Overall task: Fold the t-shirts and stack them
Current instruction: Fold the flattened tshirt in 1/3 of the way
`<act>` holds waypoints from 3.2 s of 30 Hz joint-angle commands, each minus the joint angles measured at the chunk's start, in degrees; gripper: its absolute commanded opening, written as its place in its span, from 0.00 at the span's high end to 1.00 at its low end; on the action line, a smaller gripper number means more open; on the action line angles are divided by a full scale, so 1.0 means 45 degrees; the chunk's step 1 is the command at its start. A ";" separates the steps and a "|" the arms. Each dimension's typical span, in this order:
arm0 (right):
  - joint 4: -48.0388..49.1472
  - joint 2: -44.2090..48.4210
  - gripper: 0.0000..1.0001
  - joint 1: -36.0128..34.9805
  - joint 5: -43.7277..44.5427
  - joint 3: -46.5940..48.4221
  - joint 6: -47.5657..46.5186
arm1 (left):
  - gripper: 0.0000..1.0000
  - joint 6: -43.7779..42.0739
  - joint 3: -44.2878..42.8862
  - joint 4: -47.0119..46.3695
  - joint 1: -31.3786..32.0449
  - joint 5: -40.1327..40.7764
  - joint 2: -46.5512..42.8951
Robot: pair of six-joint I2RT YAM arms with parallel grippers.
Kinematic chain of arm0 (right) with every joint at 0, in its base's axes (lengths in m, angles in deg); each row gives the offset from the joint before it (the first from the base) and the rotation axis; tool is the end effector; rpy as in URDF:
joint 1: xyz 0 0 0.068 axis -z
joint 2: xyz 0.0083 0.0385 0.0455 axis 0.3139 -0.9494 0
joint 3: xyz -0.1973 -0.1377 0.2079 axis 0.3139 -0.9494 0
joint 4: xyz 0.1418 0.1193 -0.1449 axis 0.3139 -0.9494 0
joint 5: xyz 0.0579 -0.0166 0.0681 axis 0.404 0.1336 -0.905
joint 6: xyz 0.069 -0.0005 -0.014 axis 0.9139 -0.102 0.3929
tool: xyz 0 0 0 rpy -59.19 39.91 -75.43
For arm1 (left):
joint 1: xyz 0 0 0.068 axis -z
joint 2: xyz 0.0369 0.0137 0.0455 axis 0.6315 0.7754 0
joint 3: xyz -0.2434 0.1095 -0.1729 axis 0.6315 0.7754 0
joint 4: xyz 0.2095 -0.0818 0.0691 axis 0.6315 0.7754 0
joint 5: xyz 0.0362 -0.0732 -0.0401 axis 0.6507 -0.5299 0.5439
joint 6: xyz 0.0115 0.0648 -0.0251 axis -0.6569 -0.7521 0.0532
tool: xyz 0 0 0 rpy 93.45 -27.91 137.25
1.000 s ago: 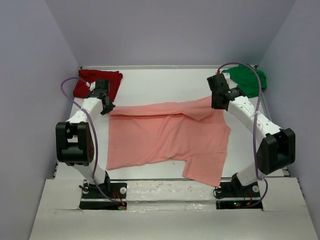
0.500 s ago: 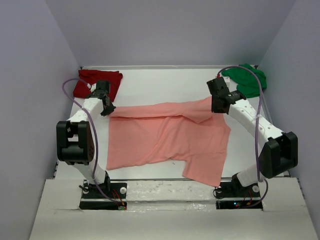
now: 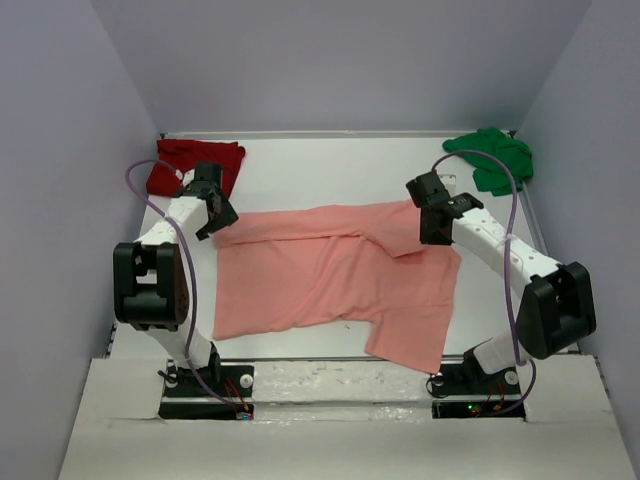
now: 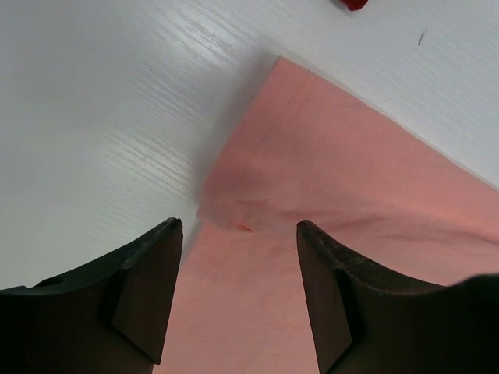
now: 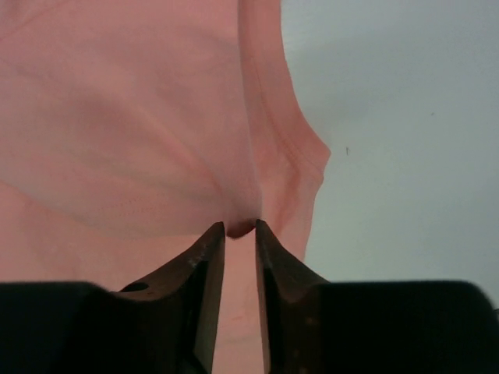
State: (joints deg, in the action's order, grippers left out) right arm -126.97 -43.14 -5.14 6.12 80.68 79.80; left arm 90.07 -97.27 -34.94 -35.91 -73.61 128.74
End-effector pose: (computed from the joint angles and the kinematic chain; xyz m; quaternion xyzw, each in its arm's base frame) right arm 0.2612 0.0830 0.3006 0.0583 0.9443 -0.1347 0.2946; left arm 0.3427 -0.0066 0.2652 -0.2451 0.9123 0.0148 0.3276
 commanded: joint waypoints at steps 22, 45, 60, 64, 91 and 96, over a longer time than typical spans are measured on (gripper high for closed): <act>0.2044 -0.1379 1.00 -0.0067 0.0112 0.2029 -0.0954 | 0.60 -0.1779 -0.1853 -0.0060 0.2951 0.1620 -0.1029; 0.1989 -0.5776 1.00 0.1791 -0.3738 0.5136 -0.2362 | 1.00 -0.1487 -0.3474 0.0291 0.2502 -0.2169 0.2681; 0.1638 -0.6440 1.00 0.1908 -0.3875 0.4627 -0.2284 | 1.00 -0.1291 -0.4156 0.0739 0.2521 -0.3518 0.4496; 0.1618 -0.6655 1.00 0.1908 -0.4051 0.4647 -0.2459 | 1.00 -0.1292 -0.4352 0.0779 0.2521 -0.3790 0.4909; 0.1189 -0.9545 1.00 0.2631 -0.3758 0.7770 -0.3240 | 1.00 -0.1565 -0.8549 0.2165 0.2501 -0.3263 0.7857; 0.0974 -1.0306 1.00 0.2905 -0.4011 0.8727 -0.3475 | 1.00 -0.1721 -1.0131 0.2652 0.2482 -0.3244 0.8793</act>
State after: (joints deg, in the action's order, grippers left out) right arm -121.79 -86.16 6.66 -11.46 116.81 65.92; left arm 83.95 -137.51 -26.59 -24.59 -88.94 164.15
